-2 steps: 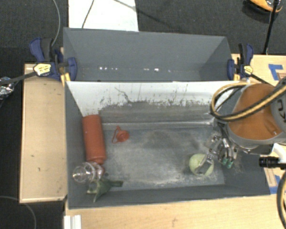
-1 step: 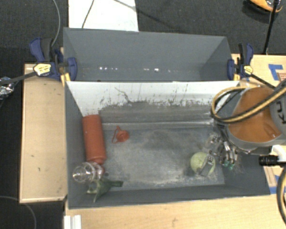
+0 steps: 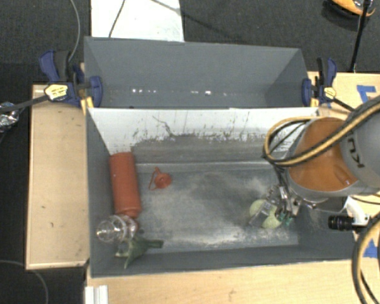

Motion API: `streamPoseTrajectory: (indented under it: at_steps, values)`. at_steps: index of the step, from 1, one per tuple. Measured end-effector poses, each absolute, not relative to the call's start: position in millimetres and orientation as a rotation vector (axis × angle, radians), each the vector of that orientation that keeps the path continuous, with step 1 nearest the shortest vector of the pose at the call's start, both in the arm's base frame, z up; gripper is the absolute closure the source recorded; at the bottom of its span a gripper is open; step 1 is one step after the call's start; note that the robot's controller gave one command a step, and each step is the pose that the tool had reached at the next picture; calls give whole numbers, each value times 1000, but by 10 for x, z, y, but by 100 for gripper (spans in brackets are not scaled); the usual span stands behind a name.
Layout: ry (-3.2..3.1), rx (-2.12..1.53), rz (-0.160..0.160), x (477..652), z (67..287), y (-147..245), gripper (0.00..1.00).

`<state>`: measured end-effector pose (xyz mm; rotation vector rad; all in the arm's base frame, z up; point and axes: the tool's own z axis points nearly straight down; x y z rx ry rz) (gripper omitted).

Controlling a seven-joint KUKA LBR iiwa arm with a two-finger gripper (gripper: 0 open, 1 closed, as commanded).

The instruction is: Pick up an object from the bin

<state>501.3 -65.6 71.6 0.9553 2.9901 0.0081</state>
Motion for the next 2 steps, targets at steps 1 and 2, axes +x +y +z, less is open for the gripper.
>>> streamPoseTrajectory:
  at_steps: [1, 2]
  values:
    - [2990, 957, 8, 5013, 716, -657, 100]
    - [2999, 946, 5, 4975, 1134, -637, 100]
